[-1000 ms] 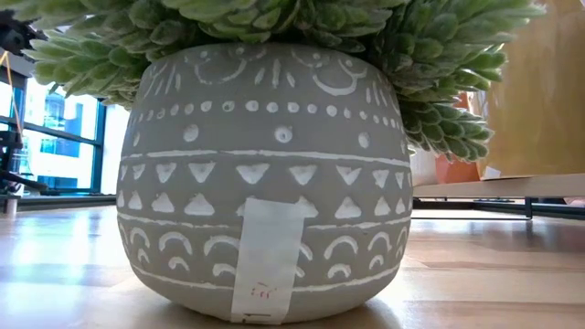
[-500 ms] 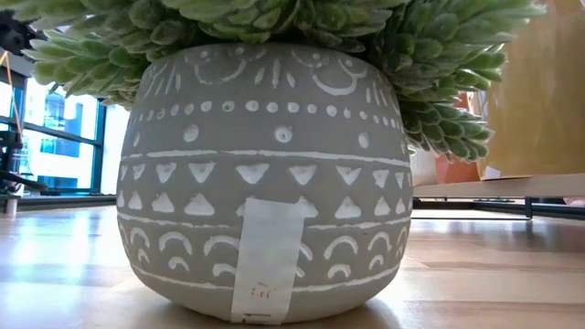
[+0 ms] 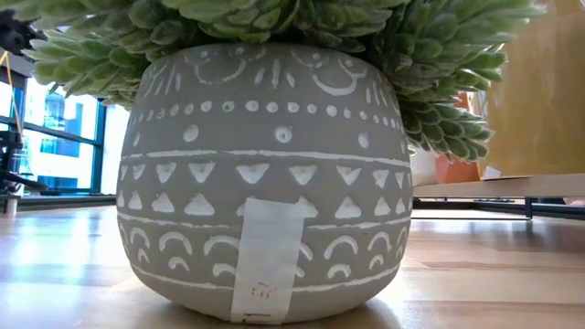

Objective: Place coffee mugs
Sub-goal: Adjust the mugs on the shelf

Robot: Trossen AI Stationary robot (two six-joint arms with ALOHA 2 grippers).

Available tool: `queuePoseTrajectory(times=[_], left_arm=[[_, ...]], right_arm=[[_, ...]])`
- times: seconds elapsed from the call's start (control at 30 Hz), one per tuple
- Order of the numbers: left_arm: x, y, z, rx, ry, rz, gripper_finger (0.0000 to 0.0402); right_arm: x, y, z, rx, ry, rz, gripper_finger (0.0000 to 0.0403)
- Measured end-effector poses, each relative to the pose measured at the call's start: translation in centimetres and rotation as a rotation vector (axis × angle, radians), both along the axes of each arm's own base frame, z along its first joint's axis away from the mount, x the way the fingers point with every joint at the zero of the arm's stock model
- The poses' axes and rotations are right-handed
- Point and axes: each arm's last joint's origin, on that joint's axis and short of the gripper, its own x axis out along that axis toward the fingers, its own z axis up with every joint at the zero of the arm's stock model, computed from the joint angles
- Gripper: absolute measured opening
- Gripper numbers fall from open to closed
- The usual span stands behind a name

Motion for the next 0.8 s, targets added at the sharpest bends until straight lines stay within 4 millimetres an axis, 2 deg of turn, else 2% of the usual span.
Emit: queuePoseTrajectory(times=[0.2, 0.37, 0.6, 0.8], left_arm=[[0.0, 0.1, 0.0, 0.002, -0.003, 0.018, 0.0197], [0.0, 0.1, 0.0, -0.015, -0.002, 0.021, 0.0197], [0.0, 0.1, 0.0, -0.011, -0.006, 0.045, 0.0197], [0.0, 0.1, 0.0, -0.016, -0.006, 0.049, 0.0197]], right_arm=[[1.3, 0.3, 0.7, -0.113, -0.247, 0.062, 0.0108], [2.7, 0.8, 1.0, 0.001, -0.311, 0.113, 0.0108], [5.2, 1.5, 1.9, 0.098, -0.513, 0.182, 0.0108], [8.1, 2.2, 0.2, 0.12, -0.505, 0.205, 0.0108]])
